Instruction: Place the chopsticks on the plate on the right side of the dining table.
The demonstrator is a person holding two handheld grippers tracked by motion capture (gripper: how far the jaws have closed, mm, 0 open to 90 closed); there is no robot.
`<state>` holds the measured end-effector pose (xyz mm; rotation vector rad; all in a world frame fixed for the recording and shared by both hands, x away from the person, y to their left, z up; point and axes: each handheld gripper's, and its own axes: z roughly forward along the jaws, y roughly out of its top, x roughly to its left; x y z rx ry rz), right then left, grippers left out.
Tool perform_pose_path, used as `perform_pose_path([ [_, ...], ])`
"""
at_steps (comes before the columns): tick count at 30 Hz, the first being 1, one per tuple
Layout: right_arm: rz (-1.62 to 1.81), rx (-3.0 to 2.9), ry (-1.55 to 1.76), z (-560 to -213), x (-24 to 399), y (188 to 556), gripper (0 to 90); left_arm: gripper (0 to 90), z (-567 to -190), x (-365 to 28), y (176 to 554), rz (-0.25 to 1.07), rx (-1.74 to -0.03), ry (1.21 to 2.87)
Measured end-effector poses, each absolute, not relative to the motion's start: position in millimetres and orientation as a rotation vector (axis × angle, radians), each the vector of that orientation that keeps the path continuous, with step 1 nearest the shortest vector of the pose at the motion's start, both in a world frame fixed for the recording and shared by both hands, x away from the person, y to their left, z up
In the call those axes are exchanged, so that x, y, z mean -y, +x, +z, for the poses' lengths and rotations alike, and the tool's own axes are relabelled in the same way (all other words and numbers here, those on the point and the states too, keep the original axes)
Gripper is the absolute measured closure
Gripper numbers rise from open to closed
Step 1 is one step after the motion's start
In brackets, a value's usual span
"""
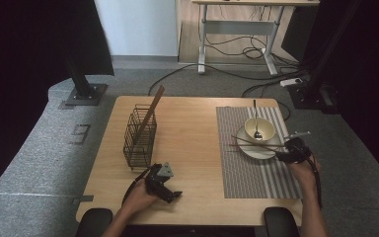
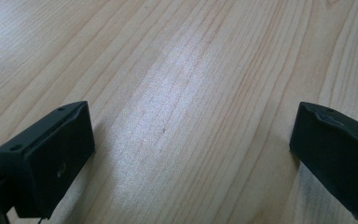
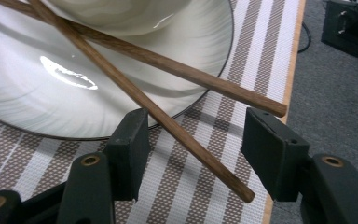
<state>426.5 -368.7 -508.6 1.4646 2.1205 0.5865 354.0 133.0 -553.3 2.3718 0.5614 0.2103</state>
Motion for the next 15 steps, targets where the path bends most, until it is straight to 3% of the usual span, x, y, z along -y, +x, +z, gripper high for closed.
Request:
perform_pose_path([
  [15, 0.503, -2.089, 1.48, -508.1, 371.2, 435.3, 38.0, 0.0, -553.4, -132.6, 353.8, 0.212, -0.566, 2.37],
])
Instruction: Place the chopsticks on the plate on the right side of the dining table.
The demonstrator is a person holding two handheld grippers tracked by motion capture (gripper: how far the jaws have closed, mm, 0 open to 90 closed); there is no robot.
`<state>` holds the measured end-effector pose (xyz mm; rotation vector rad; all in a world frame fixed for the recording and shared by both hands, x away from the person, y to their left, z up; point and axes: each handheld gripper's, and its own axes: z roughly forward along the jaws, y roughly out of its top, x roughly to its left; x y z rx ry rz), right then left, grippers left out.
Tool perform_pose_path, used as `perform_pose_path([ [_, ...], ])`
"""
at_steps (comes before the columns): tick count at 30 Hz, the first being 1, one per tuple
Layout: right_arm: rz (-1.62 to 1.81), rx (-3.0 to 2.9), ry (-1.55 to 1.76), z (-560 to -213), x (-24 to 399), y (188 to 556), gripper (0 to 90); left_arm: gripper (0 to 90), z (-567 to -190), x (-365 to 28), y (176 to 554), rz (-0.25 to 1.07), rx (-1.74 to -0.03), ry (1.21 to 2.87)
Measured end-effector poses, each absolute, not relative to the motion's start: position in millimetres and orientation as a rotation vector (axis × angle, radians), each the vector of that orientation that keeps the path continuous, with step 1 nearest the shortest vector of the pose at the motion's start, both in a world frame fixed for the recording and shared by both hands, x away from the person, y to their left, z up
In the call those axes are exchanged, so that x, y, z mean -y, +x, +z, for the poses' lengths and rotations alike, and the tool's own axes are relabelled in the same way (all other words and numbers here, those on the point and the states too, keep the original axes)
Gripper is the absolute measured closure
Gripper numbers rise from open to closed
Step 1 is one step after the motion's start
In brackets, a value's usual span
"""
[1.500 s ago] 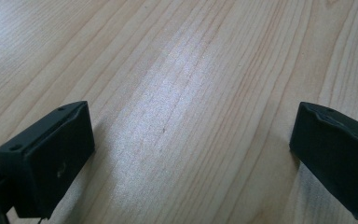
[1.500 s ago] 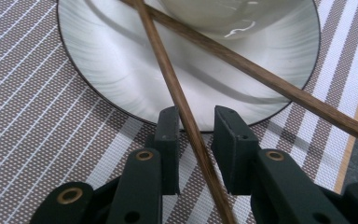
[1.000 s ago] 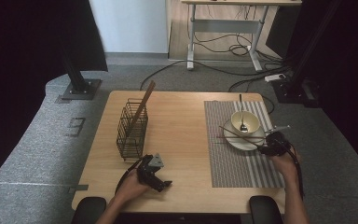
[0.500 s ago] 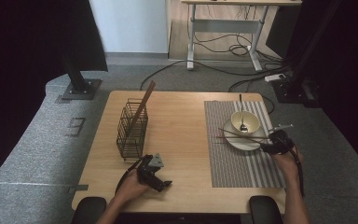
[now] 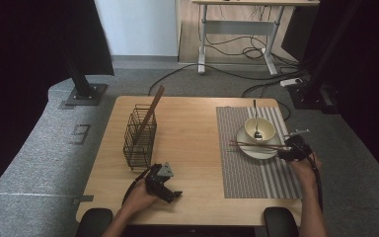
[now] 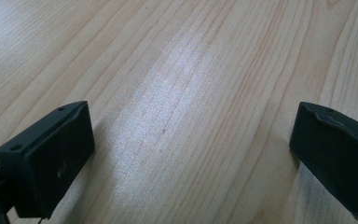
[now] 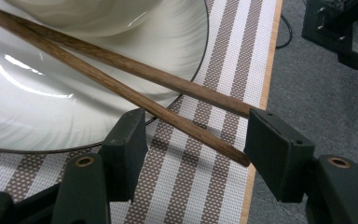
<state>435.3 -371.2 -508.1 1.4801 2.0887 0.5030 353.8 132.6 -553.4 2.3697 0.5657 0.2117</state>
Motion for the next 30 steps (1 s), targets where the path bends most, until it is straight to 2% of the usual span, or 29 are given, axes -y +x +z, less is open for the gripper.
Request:
perform_pose_path([
  [16, 0.538, -2.047, 1.474, -502, 371, 431, 36.3, 0.0, -553, -133, 354, 0.212, -0.566, 2.37],
  [26, 0.778, -2.035, 1.417, -496, 354, 406, 29.8, 0.0, -554, -133, 354, 0.212, -0.567, 2.369],
  [30, 0.868, -2.037, 1.38, -505, 338, 396, 22.4, 0.0, -554, -133, 353, 0.212, -0.568, 2.368],
])
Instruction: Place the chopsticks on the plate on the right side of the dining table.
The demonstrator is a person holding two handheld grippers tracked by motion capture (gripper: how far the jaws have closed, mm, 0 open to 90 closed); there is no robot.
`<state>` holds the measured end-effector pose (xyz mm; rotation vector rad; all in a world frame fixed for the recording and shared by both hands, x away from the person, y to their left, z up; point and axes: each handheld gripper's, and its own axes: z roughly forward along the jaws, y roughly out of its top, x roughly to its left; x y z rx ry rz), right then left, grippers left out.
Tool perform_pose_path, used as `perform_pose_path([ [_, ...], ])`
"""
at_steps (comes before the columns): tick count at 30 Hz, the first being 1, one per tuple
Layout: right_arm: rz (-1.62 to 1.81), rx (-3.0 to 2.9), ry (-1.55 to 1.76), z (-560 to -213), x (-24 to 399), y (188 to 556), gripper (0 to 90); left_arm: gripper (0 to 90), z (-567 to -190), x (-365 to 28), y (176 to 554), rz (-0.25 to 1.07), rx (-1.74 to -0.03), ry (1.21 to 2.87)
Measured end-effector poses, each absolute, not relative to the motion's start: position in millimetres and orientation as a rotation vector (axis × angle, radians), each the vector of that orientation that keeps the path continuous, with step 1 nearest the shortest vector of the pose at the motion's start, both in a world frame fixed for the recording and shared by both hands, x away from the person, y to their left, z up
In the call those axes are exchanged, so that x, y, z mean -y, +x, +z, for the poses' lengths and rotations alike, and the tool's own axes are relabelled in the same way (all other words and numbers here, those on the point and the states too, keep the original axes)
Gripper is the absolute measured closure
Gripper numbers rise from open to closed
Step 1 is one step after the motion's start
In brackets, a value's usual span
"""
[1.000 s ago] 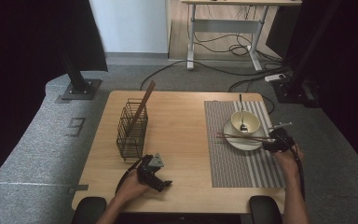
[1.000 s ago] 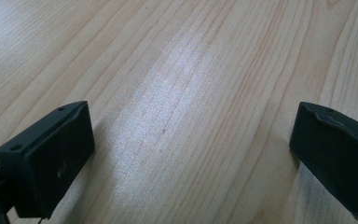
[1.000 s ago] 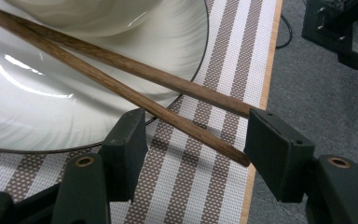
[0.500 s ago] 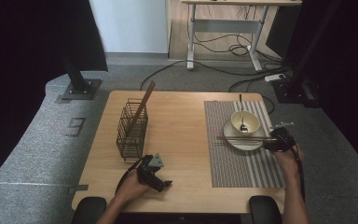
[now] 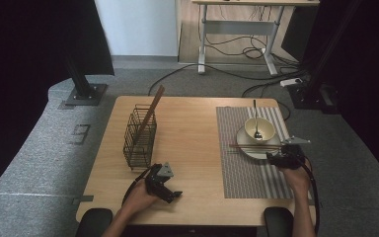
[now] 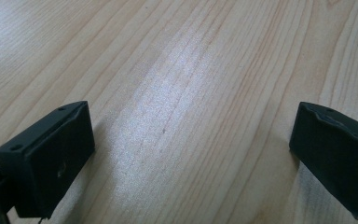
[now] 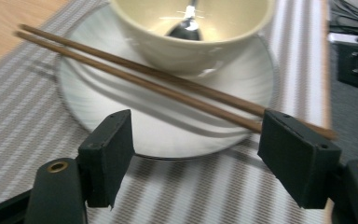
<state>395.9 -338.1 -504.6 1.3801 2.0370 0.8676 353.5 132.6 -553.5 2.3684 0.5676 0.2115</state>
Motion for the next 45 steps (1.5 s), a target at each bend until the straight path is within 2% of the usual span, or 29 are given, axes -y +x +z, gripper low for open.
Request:
perform_pose_path([
  [10, 1.015, -2.035, 1.319, -511, 307, 388, 12.6, 0.0, -554, -132, 353, 0.208, -0.56, 2.37],
  [12, 1.038, -2.038, 1.325, -518, 299, 388, 5.7, 0.0, -554, -132, 353, 0.207, -0.557, 2.371],
  [17, 1.105, -2.048, 1.337, -527, 291, 390, 1.5, 0.0, -554, -132, 354, 0.203, -0.549, 2.372],
  [25, 1.021, -2.125, 1.272, -539, 278, 393, 1.4, 0.0, -554, -132, 354, 0.2, -0.539, 2.374],
  [45, 1.04, -2.107, 1.321, -548, 281, 409, 3.9, 0.0, -553, -132, 355, 0.196, -0.526, 2.379],
])
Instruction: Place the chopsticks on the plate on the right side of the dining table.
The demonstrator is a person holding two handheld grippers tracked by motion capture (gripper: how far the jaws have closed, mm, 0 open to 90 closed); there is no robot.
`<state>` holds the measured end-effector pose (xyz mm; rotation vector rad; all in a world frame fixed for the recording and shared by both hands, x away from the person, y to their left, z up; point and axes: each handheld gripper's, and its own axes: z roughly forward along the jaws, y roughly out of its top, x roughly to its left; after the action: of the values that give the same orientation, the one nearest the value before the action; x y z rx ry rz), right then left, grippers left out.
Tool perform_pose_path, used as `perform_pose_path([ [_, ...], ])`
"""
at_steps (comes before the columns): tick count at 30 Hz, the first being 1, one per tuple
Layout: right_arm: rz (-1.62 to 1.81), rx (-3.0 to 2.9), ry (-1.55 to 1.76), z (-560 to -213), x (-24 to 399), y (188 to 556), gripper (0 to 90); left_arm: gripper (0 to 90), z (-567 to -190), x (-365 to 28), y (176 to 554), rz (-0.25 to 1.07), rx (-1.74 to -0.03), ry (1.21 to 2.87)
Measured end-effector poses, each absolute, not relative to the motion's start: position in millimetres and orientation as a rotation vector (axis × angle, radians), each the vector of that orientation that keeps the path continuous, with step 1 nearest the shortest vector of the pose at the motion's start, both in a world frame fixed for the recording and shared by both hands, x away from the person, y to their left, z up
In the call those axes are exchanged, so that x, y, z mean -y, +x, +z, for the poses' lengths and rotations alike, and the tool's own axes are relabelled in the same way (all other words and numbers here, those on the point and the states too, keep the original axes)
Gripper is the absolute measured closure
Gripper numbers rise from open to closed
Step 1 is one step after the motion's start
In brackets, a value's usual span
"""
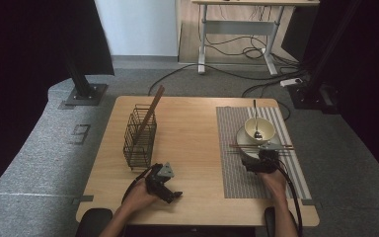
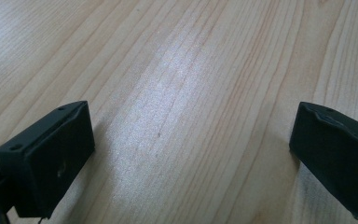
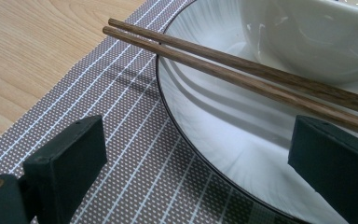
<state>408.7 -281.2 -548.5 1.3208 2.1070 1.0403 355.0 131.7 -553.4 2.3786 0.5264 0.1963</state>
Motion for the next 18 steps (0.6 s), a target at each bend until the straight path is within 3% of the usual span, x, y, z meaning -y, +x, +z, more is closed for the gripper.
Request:
perform_pose_path([
  [18, 0.994, -2.104, 1.315, -550.9, 282.2, 417.3, 5.5, 0.0, -553.6, -131.2, 355.1, 0.195, -0.526, 2.376],
])
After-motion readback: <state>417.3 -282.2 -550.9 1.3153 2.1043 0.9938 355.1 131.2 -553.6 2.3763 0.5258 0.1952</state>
